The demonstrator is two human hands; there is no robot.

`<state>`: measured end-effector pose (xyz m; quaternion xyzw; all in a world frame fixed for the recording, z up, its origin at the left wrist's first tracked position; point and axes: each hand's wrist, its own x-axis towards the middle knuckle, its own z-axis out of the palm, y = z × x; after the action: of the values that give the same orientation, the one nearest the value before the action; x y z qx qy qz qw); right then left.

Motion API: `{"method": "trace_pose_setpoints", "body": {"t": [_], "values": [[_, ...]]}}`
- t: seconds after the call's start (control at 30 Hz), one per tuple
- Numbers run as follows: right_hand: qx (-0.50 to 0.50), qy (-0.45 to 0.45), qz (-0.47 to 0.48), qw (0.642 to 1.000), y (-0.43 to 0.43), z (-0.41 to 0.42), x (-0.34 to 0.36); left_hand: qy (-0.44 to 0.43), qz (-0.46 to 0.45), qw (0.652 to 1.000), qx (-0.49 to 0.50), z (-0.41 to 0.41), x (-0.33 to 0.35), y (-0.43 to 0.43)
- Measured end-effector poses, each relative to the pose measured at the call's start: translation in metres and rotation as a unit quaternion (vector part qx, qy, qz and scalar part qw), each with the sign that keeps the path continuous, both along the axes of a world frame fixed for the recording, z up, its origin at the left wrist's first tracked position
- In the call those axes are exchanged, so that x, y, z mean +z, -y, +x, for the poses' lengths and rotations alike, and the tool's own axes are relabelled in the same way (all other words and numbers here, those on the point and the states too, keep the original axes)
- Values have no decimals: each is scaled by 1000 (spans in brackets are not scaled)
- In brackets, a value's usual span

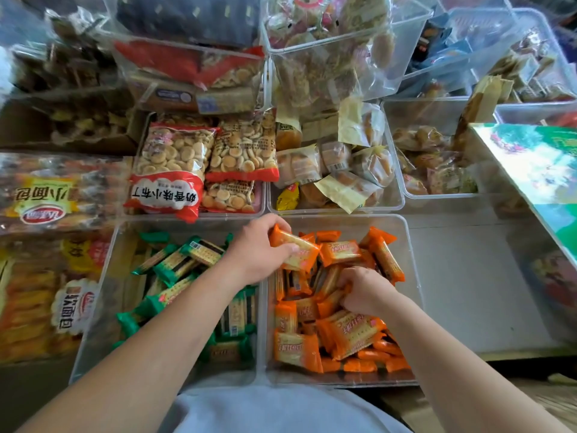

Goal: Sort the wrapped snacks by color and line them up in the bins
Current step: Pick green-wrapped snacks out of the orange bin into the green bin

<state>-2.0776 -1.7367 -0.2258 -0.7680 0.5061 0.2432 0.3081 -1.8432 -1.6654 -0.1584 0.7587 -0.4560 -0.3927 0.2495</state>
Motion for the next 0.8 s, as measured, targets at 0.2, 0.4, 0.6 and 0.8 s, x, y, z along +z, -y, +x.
{"method": "trace_pose_setpoints", "body": {"t": [0.2,0.4,0.6,0.8], "values": [[3,27,-28,999,-5,-5,0,-167,8,974,150,-5,-8,2],[-100,130,-96,982,4,-15,30,-244,-1,948,203,-13,-2,13],[-189,152,-251,937,22,-30,48,-174,-1,974,142,-44,-10,33],[-159,310,-296,889,-2,-36,37,76,0,995,-70,-39,-3,-5]]}}
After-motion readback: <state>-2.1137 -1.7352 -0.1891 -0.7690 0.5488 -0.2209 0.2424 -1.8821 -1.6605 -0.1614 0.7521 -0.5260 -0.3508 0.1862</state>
